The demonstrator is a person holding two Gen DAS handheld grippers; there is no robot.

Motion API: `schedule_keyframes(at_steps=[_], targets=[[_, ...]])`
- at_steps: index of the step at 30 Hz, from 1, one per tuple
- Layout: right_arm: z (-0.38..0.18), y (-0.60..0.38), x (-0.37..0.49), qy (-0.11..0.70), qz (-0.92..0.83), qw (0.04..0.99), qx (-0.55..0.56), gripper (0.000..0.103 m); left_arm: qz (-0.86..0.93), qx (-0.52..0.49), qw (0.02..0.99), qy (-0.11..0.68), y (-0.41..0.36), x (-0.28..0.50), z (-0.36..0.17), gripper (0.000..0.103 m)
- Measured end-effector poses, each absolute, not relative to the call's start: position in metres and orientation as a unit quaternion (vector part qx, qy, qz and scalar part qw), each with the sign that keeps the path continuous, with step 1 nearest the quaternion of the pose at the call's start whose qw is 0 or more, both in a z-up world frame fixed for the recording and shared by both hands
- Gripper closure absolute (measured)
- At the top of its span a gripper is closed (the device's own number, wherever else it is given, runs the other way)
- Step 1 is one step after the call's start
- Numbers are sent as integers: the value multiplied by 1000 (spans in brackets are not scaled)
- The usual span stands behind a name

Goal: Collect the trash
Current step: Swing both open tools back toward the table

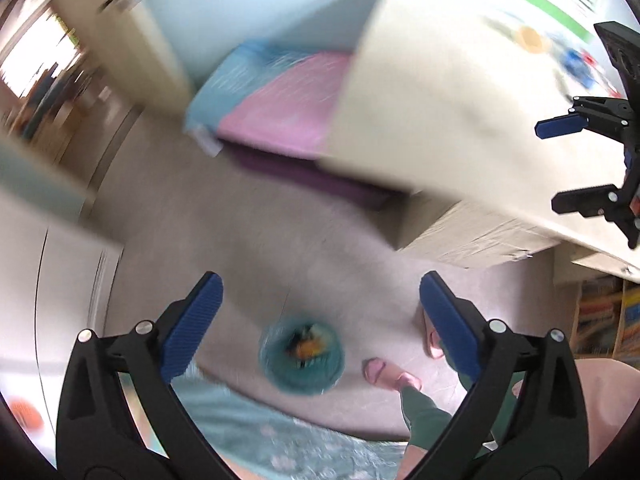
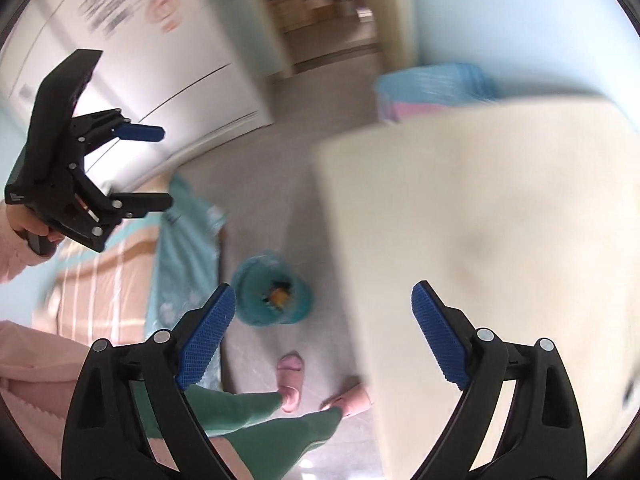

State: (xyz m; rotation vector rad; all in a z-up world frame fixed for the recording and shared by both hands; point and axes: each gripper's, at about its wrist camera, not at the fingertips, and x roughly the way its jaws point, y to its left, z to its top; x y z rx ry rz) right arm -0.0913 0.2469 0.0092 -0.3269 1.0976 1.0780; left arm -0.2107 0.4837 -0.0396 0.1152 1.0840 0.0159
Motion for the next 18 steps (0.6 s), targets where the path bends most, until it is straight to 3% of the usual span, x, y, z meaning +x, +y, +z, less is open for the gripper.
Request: schedule_keyframes(at_steps=[18], targets=[[8,-66,95,496,235,831,-94,14,-172,195,842,473,195,45,-2,6]])
